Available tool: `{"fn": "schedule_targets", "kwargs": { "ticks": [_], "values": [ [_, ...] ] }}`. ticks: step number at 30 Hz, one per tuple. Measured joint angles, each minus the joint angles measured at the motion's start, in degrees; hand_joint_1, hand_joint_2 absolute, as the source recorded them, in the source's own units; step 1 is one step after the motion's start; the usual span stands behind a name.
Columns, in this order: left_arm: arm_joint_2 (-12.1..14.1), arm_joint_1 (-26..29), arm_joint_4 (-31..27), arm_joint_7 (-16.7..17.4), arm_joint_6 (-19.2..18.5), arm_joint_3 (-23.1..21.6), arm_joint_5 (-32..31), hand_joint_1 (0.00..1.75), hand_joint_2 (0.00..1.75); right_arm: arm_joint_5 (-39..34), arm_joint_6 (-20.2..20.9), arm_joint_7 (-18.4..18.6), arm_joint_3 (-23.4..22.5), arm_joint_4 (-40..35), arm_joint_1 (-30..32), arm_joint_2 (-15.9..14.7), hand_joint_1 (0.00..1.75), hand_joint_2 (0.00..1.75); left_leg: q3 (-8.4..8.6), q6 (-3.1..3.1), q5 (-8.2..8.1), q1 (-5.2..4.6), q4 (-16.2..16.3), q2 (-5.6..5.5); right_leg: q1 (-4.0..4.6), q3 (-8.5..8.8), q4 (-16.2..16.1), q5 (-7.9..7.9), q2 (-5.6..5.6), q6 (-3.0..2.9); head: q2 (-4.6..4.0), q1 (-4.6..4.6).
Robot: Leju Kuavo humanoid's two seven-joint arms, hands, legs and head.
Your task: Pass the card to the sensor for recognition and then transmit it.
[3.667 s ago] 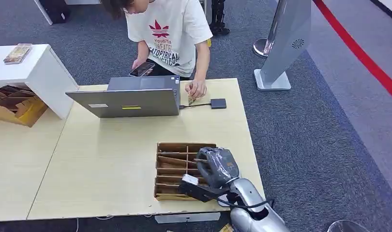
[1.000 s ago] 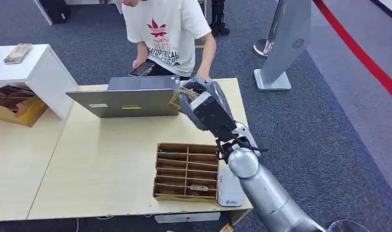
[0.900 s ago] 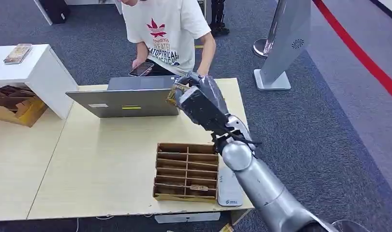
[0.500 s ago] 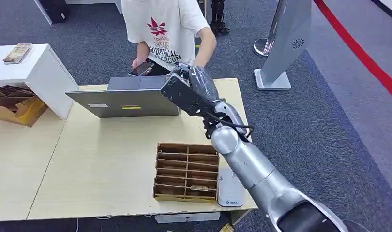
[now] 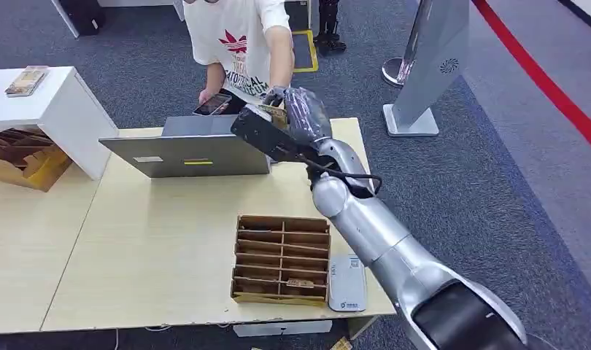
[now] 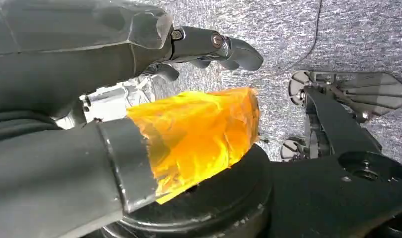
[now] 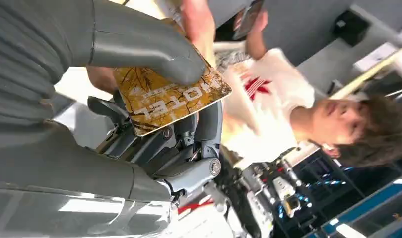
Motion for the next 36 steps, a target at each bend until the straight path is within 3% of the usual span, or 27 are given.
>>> {"fn": "schedule_targets", "kwargs": {
  "ticks": [2,3,4,5,6,13,20,26,29,32,36],
  "values": [
    [0.0,-0.2,0.0,0.2,-0.1,-0.5,-0.2,0.0,0.0,2.0,-0.5,0.6,0.0,1.7,-0.8,0.2,1.75,1.75,0.0,0.0,0.0,0.0,0.0,-0.01,0.0,0.0,0.0,0.0,0.0,0.0,0.0,-0.02],
    [0.0,-0.3,0.0,0.2,-0.1,-0.7,-0.3,0.0,0.0,2.8,-0.9,0.7,0.0,2.4,-1.1,0.2,0.3,1.75,0.0,0.0,0.0,0.0,0.0,-0.01,0.0,0.0,0.0,0.0,0.0,0.0,0.0,0.0],
    [0.0,-0.3,0.0,0.2,-0.1,-0.7,-0.4,0.0,0.0,3.4,-1.1,0.9,0.0,3.2,-1.5,0.2,0.0,1.75,0.0,0.0,0.0,0.0,0.0,-0.01,0.0,0.0,0.0,0.0,0.0,0.0,0.0,-0.02],
    [0.0,-0.4,-0.1,0.2,-0.1,-0.7,-0.4,0.0,0.0,3.8,-1.3,1.1,-0.1,3.8,-1.6,0.2,0.0,1.75,0.0,0.0,0.0,0.0,0.0,-0.01,0.0,0.0,0.0,0.0,0.0,0.0,0.0,0.0],
    [0.0,-0.4,-0.1,0.2,-0.1,-0.8,-0.4,0.0,0.0,3.9,-1.2,1.1,-0.2,4.3,-1.7,0.2,0.0,0.0,0.0,0.0,-0.01,0.0,0.0,0.0,0.0,0.0,0.0,0.0,0.01,0.0,0.0,-0.02],
    [0.0,-0.4,-0.2,-0.1,-0.2,-0.8,0.6,0.0,0.0,-1.6,5.2,-4.1,-1.2,4.3,-0.1,1.0,0.0,0.0,0.01,0.0,-0.01,0.0,0.0,0.01,0.01,-0.01,0.0,-0.01,0.02,0.0,0.0,0.0],
    [0.0,0.3,-0.2,-1.6,-0.3,-0.6,2.3,0.0,0.0,-10.8,11.8,-5.9,-0.7,-6.7,8.0,1.7,0.0,0.0,-0.01,-0.02,-0.03,0.01,0.0,0.03,0.01,-0.03,0.0,-0.02,0.05,0.0,0.0,0.0],
    [0.0,0.8,-0.2,-2.3,-0.4,-0.5,3.0,0.0,0.0,-15.0,14.1,-6.4,0.4,-13.3,11.9,1.6,0.0,0.0,0.0,-0.02,-0.03,0.01,0.0,0.06,0.01,-0.05,0.0,-0.02,0.07,0.0,0.0,0.0],
    [0.0,1.2,-0.2,-3.1,-0.2,0.1,4.4,0.0,0.0,-25.3,18.9,-8.9,1.3,-19.9,16.7,0.9,0.0,0.0,0.0,-0.02,-0.04,0.01,0.0,0.04,0.01,-0.05,0.0,-0.03,0.03,0.0,0.0,0.0],
    [0.0,1.8,-0.2,-3.6,0.1,1.1,5.3,0.0,0.0,-33.4,20.8,-9.9,2.8,-25.5,21.8,-0.8,0.0,0.0,-0.01,0.0,-0.07,0.01,0.0,0.02,0.01,-0.07,0.0,-0.06,0.04,0.02,0.0,0.0],
    [0.0,2.4,-0.2,-4.2,0.7,2.5,6.0,0.0,0.0,-46.8,26.1,-11.9,4.4,-32.9,29.4,-4.9,0.0,0.0,-0.02,0.02,-0.15,0.01,0.0,0.06,0.0,-0.07,-0.1,-0.1,0.05,0.01,0.0,-0.02]
  ]
}}
